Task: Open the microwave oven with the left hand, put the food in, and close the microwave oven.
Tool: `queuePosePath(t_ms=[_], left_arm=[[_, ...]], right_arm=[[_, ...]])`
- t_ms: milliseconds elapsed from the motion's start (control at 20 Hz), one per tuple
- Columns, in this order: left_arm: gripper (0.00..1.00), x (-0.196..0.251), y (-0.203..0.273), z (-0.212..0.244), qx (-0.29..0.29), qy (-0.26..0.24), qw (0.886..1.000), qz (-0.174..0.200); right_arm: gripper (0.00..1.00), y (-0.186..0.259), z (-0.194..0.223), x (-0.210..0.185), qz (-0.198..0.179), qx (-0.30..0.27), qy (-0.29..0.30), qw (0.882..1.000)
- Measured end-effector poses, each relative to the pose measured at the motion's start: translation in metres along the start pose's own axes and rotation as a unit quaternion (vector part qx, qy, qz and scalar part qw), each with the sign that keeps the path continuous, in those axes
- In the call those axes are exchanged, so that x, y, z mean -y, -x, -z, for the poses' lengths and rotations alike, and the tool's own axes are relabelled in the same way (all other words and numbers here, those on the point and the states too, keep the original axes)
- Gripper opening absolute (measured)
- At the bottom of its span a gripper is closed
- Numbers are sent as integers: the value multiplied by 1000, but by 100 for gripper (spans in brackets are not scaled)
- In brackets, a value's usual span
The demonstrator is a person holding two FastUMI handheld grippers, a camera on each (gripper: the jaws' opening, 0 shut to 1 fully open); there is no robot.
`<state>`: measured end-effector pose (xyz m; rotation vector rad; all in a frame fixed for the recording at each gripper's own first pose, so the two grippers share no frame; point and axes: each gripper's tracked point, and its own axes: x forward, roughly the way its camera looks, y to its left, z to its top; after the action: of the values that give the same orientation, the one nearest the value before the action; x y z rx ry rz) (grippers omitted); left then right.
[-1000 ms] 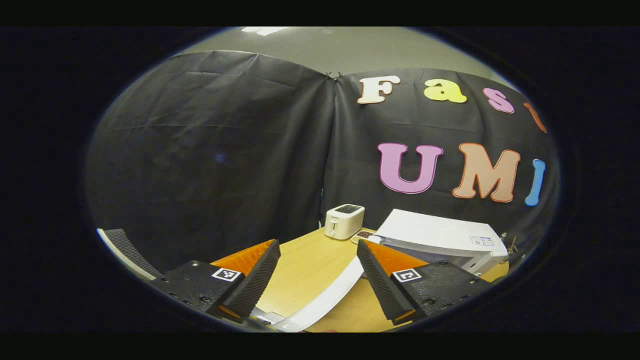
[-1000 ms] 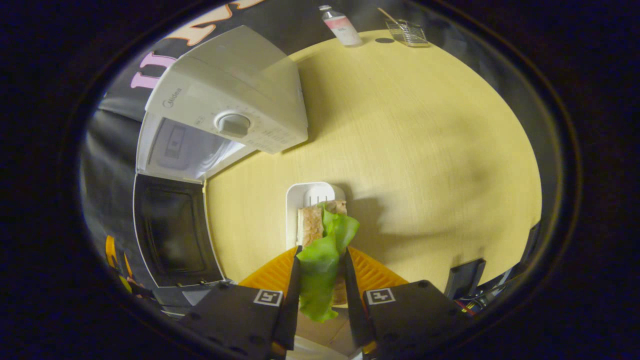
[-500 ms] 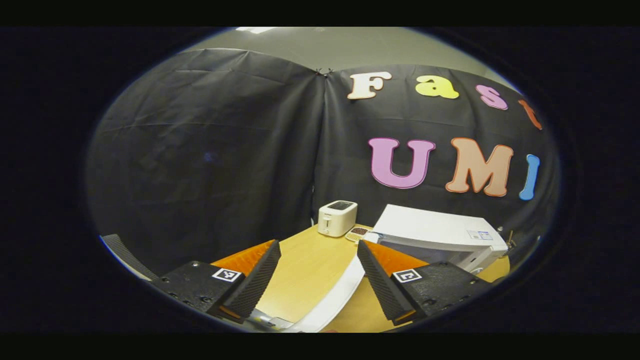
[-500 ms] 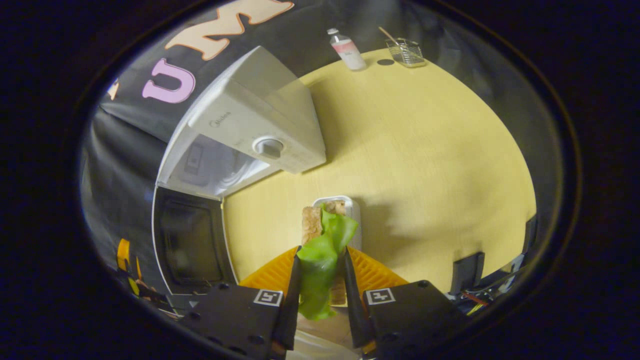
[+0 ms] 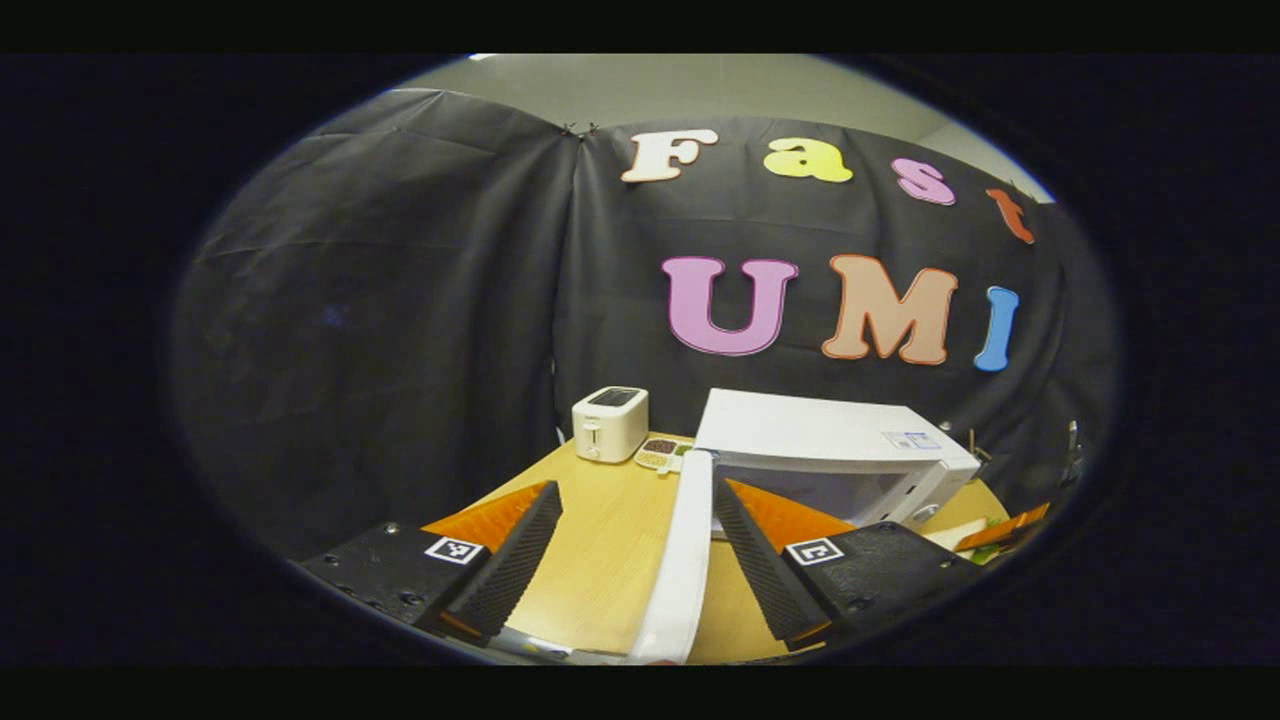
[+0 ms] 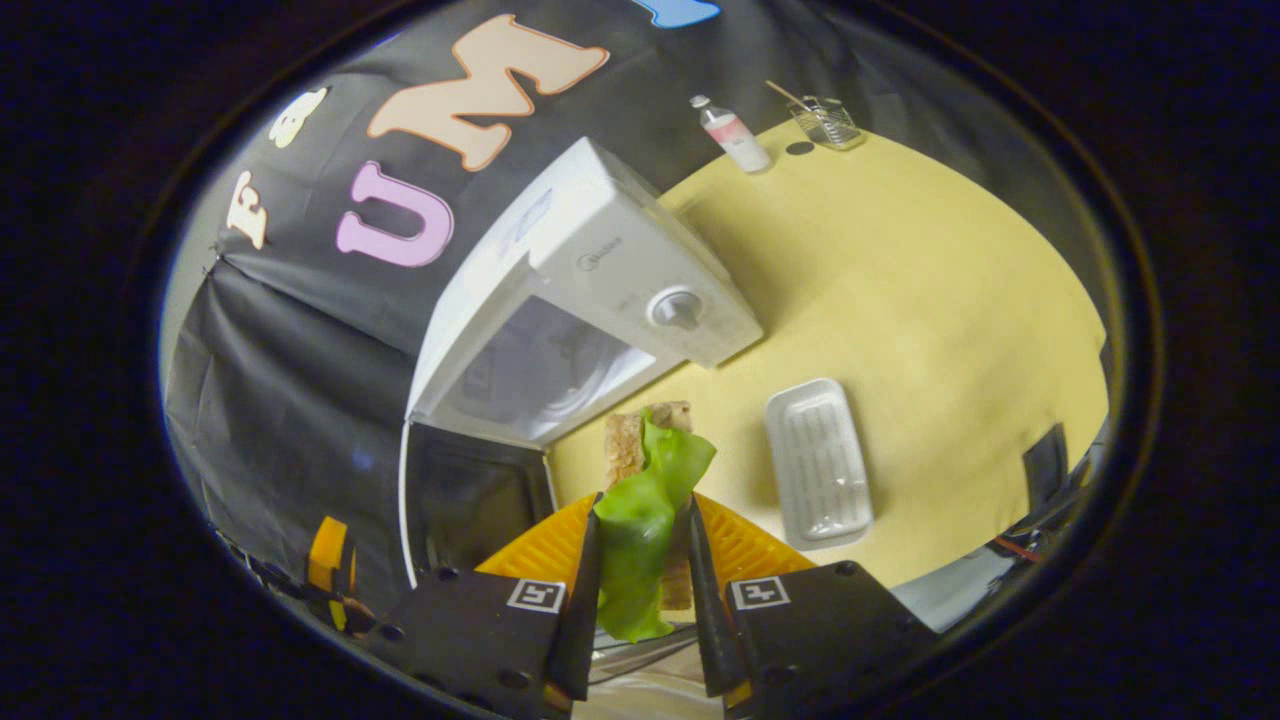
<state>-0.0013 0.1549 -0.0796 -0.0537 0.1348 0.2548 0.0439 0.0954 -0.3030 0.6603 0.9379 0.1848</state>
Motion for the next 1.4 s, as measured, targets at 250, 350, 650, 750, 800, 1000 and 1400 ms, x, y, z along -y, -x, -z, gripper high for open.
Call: queuePosePath(t_ms=[250, 350, 650, 750, 800, 1000, 1400], left_arm=[[94, -15, -2, 12, -18, 7, 999, 31], [95, -26, -4, 12, -18, 5, 999, 31], [95, -58, -11, 13, -15, -10, 1000, 21], [94, -67, -12, 16, -17, -12, 1000, 16], [90, -71, -12, 19, -21, -10, 1000, 14], [95, -80, -14, 32, -44, 5, 999, 10], [94, -88, -13, 42, -59, 7, 998, 6]], right_arm=[[39, -25, 18, -60, -55, 51, -60, 995], [39, -40, 21, -82, -81, 70, -95, 990], [45, -94, 24, -115, -92, 89, -126, 984], [45, -115, 18, -121, -86, 101, -128, 983], [45, -126, 15, -123, -81, 106, -126, 983], [45, -158, 5, -129, -52, 126, -96, 986], [37, -202, -22, -122, 1, 176, -35, 984]])
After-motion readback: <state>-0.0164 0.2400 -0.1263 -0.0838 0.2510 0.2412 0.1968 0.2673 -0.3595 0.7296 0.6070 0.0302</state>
